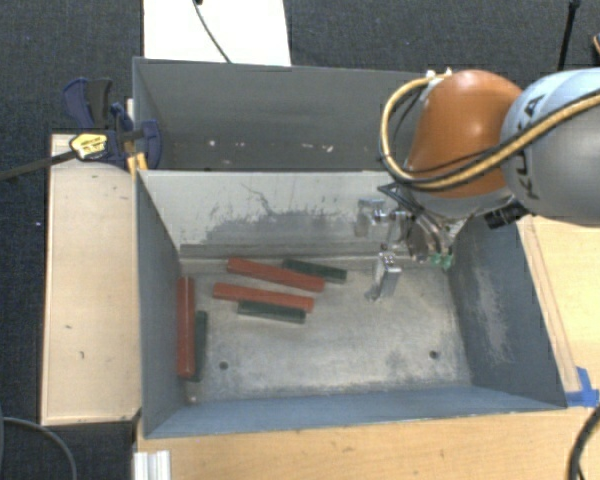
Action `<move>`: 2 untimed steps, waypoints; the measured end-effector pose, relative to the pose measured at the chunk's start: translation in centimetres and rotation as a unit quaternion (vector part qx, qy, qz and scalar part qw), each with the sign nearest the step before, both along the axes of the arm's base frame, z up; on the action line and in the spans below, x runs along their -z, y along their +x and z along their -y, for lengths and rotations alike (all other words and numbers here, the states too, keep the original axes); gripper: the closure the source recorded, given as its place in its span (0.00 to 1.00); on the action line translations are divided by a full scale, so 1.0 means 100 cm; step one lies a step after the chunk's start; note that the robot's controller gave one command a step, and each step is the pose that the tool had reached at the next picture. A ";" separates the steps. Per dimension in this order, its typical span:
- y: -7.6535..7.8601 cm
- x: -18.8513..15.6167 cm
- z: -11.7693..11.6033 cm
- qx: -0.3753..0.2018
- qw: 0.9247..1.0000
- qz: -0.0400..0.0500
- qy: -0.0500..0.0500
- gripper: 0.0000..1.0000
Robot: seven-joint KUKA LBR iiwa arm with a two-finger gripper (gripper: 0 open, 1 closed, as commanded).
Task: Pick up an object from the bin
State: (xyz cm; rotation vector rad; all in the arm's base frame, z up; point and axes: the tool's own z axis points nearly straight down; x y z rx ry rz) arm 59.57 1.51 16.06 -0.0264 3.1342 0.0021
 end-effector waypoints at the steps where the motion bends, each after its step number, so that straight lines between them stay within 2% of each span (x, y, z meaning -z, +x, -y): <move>1: -0.011 0.068 -0.059 0.025 1.000 -0.006 0.001 0.00; 2: -0.017 0.091 -0.153 -0.044 0.999 -0.002 0.001 0.00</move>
Offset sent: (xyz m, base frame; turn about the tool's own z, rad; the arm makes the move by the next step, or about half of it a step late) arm -0.0093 0.0544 -0.0643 0.0549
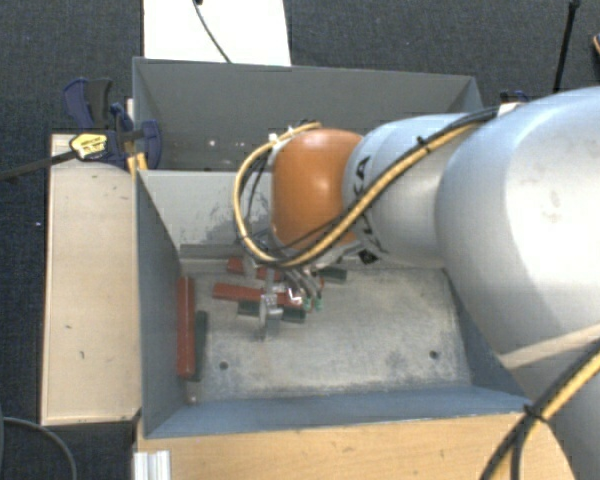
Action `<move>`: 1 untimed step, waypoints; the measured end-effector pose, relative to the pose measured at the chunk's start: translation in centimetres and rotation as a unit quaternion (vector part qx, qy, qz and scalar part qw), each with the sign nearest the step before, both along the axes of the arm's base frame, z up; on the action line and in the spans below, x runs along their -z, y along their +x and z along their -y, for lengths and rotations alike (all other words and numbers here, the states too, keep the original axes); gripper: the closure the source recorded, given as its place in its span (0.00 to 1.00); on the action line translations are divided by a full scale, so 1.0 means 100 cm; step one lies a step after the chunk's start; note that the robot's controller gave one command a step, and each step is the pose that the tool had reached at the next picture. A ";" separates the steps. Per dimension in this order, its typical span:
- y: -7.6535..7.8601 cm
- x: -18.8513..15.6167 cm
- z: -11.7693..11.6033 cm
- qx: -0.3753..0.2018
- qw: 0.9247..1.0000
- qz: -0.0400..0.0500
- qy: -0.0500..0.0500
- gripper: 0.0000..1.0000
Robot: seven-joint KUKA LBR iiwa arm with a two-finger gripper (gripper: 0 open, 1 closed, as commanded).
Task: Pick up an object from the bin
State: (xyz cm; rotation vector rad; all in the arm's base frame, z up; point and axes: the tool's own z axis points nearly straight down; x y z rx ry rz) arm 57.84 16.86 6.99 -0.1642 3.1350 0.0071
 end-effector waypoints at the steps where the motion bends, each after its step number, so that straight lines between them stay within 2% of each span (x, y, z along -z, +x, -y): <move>1: 0.003 -0.004 0.004 0.003 1.000 0.004 -0.001 1.00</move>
Offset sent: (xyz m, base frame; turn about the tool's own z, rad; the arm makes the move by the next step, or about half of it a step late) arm 0.0000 0.0000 0.0000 0.0000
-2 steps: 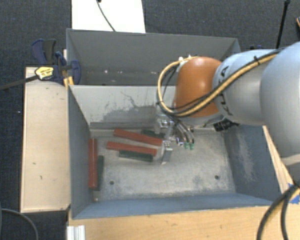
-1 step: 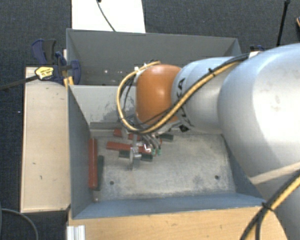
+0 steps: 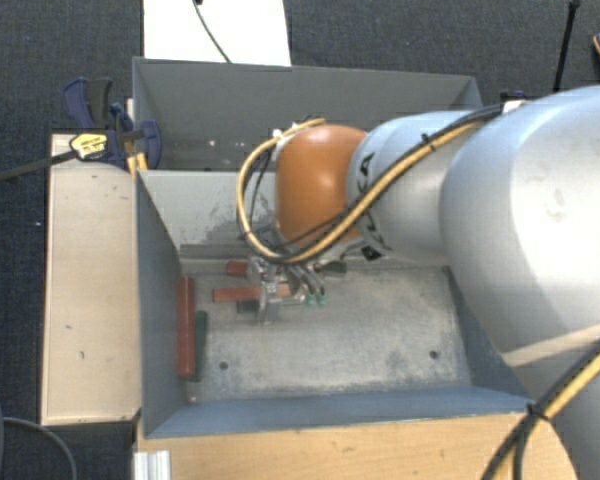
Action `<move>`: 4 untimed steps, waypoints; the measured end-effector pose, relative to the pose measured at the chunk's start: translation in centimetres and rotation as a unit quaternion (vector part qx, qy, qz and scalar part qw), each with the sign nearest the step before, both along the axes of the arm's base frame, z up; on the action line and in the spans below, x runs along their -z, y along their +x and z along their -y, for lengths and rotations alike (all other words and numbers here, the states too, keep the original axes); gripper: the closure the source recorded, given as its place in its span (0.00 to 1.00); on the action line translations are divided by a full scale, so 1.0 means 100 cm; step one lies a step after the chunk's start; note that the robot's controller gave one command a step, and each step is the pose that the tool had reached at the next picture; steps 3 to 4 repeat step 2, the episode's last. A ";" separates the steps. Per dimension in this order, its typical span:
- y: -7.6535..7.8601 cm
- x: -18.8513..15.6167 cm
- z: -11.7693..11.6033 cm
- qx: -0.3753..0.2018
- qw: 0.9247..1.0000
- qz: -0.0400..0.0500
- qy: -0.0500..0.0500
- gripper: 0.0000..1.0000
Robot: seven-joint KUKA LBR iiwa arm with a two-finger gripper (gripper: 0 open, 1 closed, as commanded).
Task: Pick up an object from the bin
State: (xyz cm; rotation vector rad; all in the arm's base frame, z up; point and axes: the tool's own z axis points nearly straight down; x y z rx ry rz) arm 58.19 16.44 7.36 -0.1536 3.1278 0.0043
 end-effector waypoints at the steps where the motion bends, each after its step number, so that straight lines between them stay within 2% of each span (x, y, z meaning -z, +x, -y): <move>1: -0.002 0.001 -0.056 -0.020 1.000 -0.002 -0.003 1.00; 2: -0.020 -0.163 -0.040 -0.010 1.000 0.000 0.000 1.00; 4: -0.020 -0.163 -0.040 -0.010 1.000 0.000 0.000 1.00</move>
Offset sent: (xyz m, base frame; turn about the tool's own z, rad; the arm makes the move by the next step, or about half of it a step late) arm -0.0041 0.0570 -0.0036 -0.0396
